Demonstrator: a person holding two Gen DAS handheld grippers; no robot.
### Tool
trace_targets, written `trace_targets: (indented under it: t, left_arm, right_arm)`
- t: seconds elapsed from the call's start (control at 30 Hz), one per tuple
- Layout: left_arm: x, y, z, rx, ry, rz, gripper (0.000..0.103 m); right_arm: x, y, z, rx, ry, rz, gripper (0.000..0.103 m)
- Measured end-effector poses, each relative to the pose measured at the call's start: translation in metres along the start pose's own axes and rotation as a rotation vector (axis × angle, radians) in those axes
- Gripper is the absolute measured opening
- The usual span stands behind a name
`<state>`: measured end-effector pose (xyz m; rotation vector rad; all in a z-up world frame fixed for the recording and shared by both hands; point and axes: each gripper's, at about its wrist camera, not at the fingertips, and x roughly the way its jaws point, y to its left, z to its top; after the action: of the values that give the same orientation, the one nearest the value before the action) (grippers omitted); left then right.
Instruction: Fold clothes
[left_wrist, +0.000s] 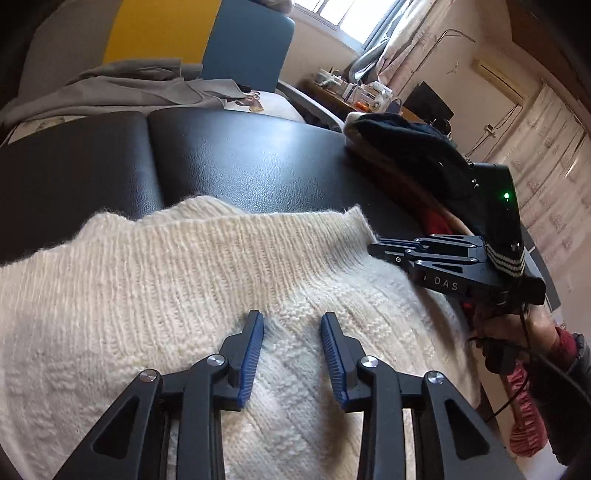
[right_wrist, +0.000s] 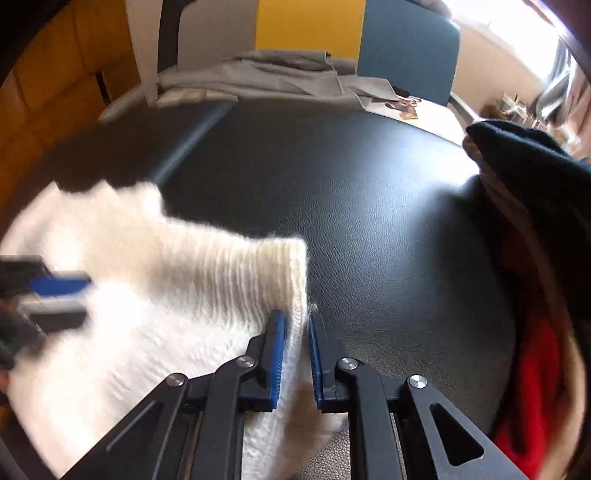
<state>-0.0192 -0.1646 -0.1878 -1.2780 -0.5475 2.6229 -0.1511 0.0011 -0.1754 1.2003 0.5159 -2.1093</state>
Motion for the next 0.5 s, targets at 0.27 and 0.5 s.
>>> trace_targets:
  t: [0.27, 0.5]
  left_arm:
    - [-0.078, 0.018, -0.018, -0.087, -0.123, -0.067, 0.038]
    - [-0.213, 0.11, -0.083, -0.259, -0.289, 0.076, 0.039]
  right_arm:
    - [-0.016, -0.025, -0.003, 0.183, -0.102, 0.061, 0.061]
    - [-0.068, 0.054, 0.021, -0.031, -0.272, 0.148, 0.073]
